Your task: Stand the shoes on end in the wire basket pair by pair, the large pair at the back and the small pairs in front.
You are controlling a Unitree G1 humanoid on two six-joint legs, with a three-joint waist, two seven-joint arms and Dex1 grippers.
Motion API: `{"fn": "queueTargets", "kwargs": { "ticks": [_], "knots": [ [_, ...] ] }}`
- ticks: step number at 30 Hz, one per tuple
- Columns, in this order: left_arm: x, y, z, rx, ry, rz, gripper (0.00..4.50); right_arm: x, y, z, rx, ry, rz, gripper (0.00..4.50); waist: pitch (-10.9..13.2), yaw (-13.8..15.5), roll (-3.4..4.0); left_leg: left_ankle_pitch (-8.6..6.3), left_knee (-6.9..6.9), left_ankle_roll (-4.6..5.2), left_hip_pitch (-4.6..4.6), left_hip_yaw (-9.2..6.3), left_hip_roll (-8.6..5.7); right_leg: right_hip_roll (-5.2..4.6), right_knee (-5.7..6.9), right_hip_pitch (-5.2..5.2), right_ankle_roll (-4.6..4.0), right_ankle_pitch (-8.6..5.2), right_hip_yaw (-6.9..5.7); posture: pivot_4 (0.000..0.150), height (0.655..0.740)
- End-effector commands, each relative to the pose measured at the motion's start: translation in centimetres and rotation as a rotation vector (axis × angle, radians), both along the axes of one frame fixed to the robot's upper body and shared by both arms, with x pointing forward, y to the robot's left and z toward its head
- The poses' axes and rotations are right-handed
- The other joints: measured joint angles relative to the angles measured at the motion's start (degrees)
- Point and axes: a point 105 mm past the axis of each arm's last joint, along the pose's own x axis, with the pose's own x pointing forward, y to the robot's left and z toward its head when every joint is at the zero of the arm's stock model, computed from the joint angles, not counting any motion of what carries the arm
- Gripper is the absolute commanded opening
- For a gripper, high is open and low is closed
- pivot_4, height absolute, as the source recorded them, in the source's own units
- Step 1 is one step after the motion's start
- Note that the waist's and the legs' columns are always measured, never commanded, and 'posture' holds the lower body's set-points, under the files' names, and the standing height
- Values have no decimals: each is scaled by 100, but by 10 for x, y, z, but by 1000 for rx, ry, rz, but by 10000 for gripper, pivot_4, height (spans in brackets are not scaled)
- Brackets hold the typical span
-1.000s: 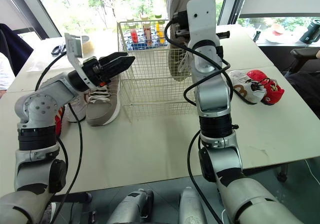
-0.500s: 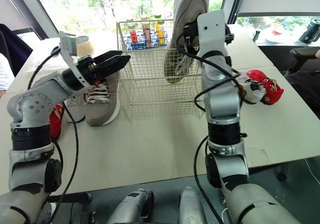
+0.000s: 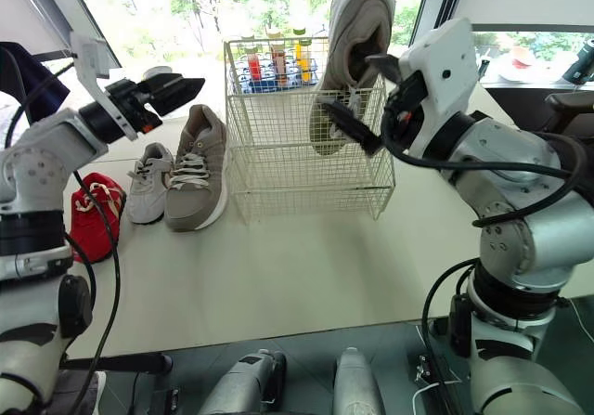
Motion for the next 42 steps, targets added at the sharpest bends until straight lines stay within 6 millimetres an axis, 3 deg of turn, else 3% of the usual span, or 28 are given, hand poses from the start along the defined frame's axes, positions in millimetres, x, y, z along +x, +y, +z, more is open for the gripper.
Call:
{"fn": "queueTargets", "kwargs": {
  "ticks": [1, 6, 18, 25, 37, 40, 42],
  "knots": [
    [16, 19, 9, 60, 4, 138, 45000, -15, 5, 16, -13, -37, 109, 44239, 0, 19, -1, 0, 1, 0, 0, 0, 0, 0, 0, 0, 0, 0, -1, 1500, 7400],
    [40, 38, -13, 200, 181, 267, 45000, -19, 13, 29, -24, -55, 214, 44239, 2, 30, -4, -1, 0, 1, -2, 1, -1, -1, -1, -1, 1, 0, -3, 1500, 7400],
    [50, 26, -48, 386, 358, 199, 45000, -15, 25, 19, -38, -74, 230, 44239, 3, -21, -7, -1, -3, 2, -7, 1, -1, 0, 3, -8, 1, 0, -5, 1500, 7400],
    [47, 20, -71, 425, 424, 176, 45000, -13, 26, 18, -31, -83, 221, 44239, 3, -24, -7, -1, -3, 2, -7, 1, -1, 0, 5, -8, 1, 0, -5, 1500, 7400],
    [54, 12, -115, 333, 541, 216, 45000, -8, 25, 18, -19, -85, 220, 44239, 1, 29, -9, -1, 9, 2, -6, 0, -1, 0, 10, -4, 1, 0, -6, 1500, 7400],
    [53, 10, -123, 320, 568, 211, 36934, -7, 26, 17, -27, -88, 218, 45000, -2, 71, -10, -1, 13, 3, -5, 0, -2, 0, 12, -3, 1, 0, -6, 1500, 7400],
    [53, 10, -126, 313, 581, 205, 28303, -7, 25, 17, -28, -89, 212, 45000, -3, 102, -10, -1, 16, 3, -5, 1, -2, 0, 15, -3, 1, 0, -6, 1500, 7400]
  ]
}}
